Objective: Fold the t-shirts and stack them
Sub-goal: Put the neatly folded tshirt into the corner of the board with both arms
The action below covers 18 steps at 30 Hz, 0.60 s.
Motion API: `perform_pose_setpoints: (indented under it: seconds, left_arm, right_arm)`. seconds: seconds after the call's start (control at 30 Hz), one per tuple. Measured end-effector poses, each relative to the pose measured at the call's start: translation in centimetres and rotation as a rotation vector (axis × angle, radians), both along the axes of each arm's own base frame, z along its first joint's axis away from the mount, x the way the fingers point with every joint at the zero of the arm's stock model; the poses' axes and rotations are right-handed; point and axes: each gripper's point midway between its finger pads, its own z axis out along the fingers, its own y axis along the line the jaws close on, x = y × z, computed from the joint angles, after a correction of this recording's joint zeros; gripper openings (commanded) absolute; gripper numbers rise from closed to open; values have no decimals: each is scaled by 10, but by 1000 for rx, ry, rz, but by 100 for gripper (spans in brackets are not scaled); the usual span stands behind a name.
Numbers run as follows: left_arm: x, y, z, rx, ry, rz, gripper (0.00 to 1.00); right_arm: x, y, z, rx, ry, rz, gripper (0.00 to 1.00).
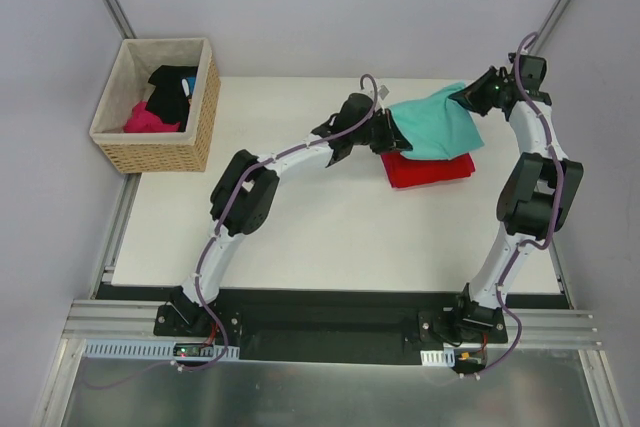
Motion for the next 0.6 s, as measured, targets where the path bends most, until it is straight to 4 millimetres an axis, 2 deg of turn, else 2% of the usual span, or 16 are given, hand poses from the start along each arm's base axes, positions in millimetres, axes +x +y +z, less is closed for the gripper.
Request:
perform_pose_setpoints:
  seconds: [0.2,0.33,0.6]
  left_arm:
    - [-4,-1,-14,17,22,-6,0]
    - [-5,1,-21,25,33,-6,0]
    - [-11,5,-38,43,58,-13,0]
  right_arm:
    - [-5,-4,-25,7,57,-13,0]
    - [-5,-9,-34,6,74,-26,1]
    - [-8,-33,-51,-9,103,-91,0]
